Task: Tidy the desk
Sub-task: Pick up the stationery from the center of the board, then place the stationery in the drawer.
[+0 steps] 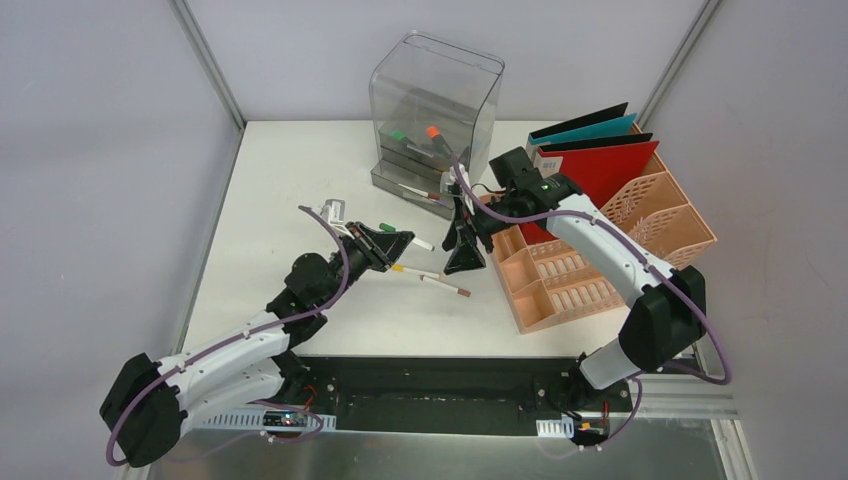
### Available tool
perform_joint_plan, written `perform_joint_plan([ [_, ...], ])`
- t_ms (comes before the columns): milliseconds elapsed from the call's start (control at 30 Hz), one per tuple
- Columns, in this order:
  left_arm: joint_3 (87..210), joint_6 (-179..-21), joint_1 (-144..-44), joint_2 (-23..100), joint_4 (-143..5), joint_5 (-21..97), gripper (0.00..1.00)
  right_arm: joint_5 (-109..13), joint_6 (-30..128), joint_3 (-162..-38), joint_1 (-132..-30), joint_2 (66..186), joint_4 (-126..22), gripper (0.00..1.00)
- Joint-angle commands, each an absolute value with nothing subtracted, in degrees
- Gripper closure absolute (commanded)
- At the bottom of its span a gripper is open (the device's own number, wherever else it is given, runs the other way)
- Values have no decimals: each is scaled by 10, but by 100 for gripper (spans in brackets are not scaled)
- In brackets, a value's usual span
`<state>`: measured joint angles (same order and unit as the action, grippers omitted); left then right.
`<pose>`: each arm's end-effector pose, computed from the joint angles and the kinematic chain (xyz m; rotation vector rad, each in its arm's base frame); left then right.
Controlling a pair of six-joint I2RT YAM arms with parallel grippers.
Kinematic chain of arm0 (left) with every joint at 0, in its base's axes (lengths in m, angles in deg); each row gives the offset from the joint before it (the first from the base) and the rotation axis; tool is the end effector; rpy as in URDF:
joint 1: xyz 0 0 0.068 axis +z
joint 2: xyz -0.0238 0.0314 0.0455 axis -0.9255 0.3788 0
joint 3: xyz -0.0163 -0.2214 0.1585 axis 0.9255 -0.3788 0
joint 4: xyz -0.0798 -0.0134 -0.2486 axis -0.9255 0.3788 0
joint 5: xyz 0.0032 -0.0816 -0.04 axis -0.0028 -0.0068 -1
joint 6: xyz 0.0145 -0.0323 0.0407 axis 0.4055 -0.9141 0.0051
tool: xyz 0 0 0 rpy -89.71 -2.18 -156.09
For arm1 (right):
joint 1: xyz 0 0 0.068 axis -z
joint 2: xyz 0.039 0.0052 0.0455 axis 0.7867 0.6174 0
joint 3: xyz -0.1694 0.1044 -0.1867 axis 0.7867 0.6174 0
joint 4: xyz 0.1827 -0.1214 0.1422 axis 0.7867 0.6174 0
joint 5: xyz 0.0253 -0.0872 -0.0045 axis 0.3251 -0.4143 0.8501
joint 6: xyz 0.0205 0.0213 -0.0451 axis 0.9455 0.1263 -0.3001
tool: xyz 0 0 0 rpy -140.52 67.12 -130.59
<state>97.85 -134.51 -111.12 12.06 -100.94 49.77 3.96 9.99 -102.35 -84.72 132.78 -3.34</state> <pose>0.1473 -0.1360 0.2639 -0.0970 1.5816 -1.2125 0.2431 0.1933 0.3156 -1.5436 1.7494 1.3143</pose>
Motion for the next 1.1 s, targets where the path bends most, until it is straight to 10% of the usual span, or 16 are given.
perform_joint_plan([
  [0, 1005, -1318, -1085, 118, -944, 535, 100, 22, 97, -1024, -838, 1300, -55, 26],
  [1067, 1370, -1636, -836, 741, -1154, 183, 100, 21, 66, -1024, -826, 1305, -32, 24],
])
